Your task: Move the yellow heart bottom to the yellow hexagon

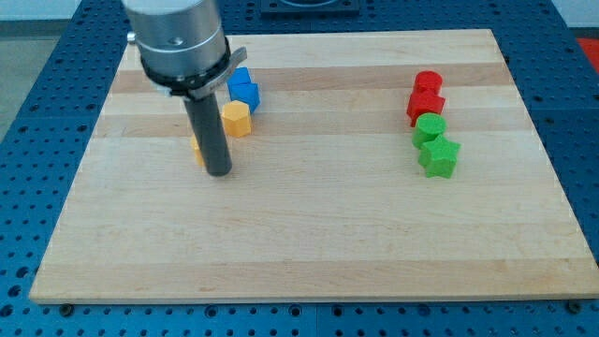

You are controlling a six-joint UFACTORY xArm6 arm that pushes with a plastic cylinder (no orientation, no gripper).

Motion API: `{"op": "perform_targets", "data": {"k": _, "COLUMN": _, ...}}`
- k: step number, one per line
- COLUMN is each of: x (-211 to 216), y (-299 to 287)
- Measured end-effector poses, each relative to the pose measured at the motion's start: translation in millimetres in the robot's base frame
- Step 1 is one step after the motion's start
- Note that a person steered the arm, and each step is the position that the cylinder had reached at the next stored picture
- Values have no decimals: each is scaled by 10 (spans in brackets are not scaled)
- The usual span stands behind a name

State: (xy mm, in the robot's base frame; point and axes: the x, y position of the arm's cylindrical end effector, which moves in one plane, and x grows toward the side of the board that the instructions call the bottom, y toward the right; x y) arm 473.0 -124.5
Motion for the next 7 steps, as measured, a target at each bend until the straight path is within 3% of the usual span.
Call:
{"op": "perform_targets", "data": {"k": 1, "x": 256, "y": -273}}
{"op": "perform_targets", "data": {"k": 4, "x": -237, "y": -377}}
{"op": "perform_targets", "data": {"k": 7, "x": -239, "y": -115}}
